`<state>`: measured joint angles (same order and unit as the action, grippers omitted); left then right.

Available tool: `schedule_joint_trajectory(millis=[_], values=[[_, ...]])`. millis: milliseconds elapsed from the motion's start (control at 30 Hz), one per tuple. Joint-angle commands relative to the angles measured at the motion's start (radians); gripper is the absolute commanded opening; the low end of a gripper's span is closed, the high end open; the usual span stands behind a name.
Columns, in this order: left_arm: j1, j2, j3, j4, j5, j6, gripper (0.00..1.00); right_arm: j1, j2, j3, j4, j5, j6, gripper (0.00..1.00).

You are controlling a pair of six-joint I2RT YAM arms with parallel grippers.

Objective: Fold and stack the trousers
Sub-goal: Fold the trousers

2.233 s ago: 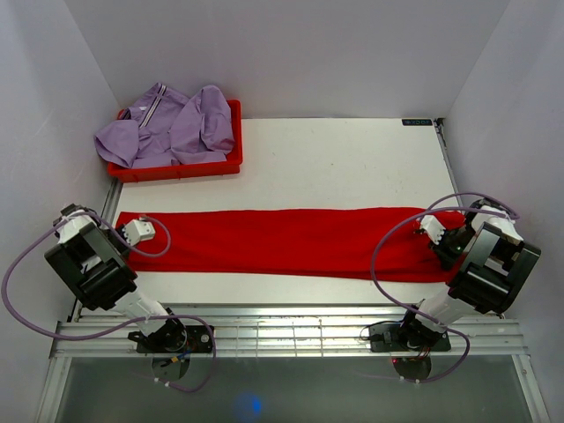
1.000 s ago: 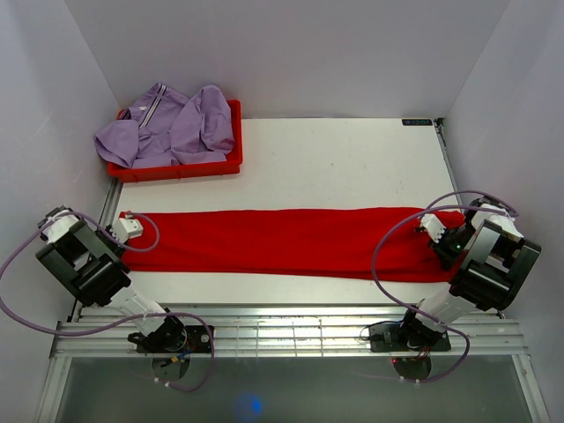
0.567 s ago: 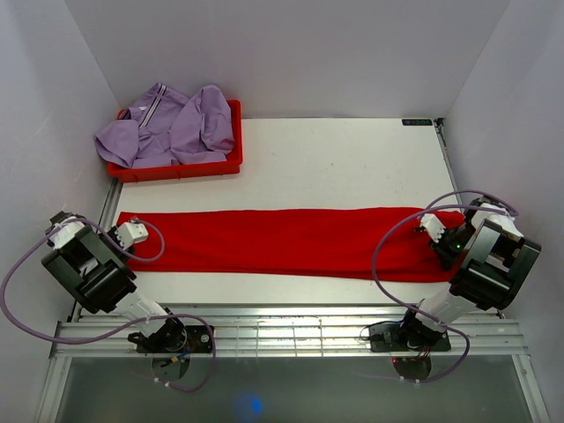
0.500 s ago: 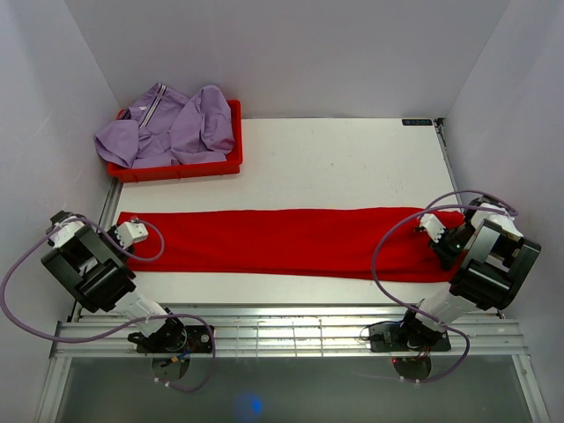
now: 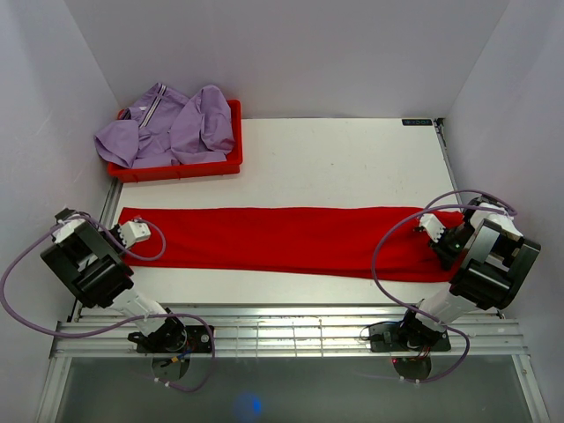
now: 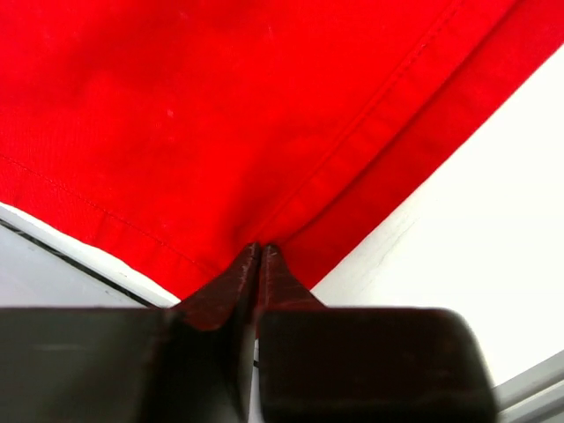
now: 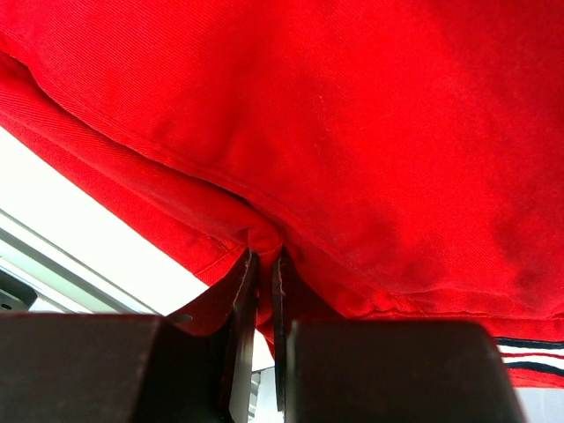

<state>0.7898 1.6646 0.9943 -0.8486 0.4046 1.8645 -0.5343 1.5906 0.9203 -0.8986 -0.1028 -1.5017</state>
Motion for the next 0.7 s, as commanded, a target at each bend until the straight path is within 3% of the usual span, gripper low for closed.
schedule_joint_trajectory(millis=[0, 133, 433, 667], values=[[0.0, -0.029, 0.036, -0.023, 0.036, 0.028, 0.12, -0.013, 0.08, -0.067, 0.132, 0.143, -0.009, 0.08], [0.0, -0.04, 0.098, -0.092, 0.054, 0.019, 0.0, -0.013, 0.078, -0.075, 0.138, 0.15, -0.009, 0.08], [0.002, -0.08, 0.231, -0.248, 0.095, 0.03, 0.0, -0.01, 0.08, -0.06, 0.13, 0.149, -0.002, 0.08], [0.005, -0.078, 0.193, -0.293, 0.034, 0.05, 0.0, -0.009, 0.072, -0.055, 0.122, 0.141, 0.0, 0.08]])
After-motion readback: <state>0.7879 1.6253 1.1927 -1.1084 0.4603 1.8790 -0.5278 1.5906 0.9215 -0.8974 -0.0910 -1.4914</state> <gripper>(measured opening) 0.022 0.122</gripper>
